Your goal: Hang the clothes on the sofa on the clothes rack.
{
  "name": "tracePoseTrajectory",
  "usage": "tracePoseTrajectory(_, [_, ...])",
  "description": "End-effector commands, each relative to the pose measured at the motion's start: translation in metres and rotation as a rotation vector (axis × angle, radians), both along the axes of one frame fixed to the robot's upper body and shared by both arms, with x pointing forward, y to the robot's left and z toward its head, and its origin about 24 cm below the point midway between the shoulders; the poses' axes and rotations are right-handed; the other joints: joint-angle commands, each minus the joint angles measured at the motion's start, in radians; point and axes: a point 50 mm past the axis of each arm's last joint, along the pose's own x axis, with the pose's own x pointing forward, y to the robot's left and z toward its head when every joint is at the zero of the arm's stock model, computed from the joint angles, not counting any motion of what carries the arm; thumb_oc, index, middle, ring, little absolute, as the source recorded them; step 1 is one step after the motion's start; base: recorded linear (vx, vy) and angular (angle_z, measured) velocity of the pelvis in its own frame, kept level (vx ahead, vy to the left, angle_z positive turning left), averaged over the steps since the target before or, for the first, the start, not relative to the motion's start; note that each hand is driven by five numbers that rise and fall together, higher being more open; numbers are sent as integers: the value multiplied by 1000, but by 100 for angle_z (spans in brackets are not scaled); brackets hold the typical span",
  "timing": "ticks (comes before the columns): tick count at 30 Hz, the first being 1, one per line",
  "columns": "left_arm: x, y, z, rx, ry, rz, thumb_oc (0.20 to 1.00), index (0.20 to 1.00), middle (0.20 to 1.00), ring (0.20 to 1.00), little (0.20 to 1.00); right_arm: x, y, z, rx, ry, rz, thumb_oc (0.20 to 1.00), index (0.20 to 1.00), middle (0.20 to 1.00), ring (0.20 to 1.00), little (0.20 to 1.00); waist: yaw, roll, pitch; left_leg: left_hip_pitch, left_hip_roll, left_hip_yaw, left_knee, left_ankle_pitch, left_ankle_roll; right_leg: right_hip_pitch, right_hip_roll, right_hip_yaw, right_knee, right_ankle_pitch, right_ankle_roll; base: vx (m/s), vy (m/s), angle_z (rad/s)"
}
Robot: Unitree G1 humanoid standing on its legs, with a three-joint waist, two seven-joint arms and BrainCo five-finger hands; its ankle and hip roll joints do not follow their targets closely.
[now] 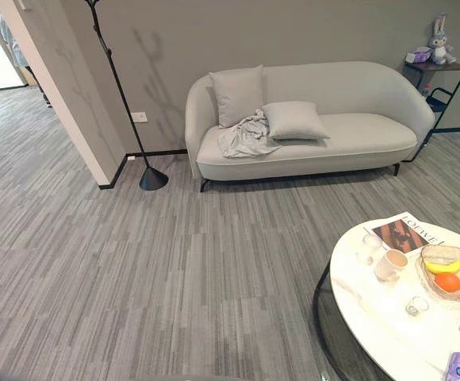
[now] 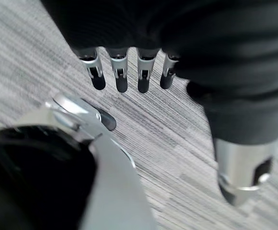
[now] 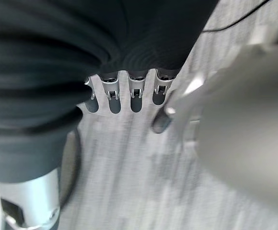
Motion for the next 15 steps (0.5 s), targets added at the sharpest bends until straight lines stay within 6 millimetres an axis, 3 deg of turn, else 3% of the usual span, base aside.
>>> tracePoseTrajectory(1, [0,-20,-2,-41,44,-53,1000,1000,1000,1000,1000,-4,10,0,8,103,34,1000,1000,1000,1000,1000,13,-26,-26,-48,-15,-44,-52,37,-20,55,-27,-81,-149,76,34,0,0,0])
tracePoseTrajectory(5, [-2,-21,-2,-27,52,-57,1000,1000,1000,1000,1000,-2,17,-2,19,102,59,1000,1000,1000,1000,1000,12,-25,-29,-45,-8,-38,-52,37,-26,51,-26,-72,-149,76,35,-4,-10,-1])
tracePoseTrajectory(11, [0,-23,-2,-50,43,-189,1000,1000,1000,1000,1000,4,22,-3,32,70,247,1000,1000,1000,1000,1000,3,-28,-29,-22,3,-31,-52,26,-30,70,-19,-58,-149,69,31,-10,-41,-3])
tracePoseTrajectory(15, [13,-22,-2,-34,14,-229,1000,1000,1000,1000,1000,25,23,-2,12,21,422,1000,1000,1000,1000,1000,8,-32,-6,-25,19,-26,-25,38,-33,64,-10,-30,-149,74,20,-58,-64,-9])
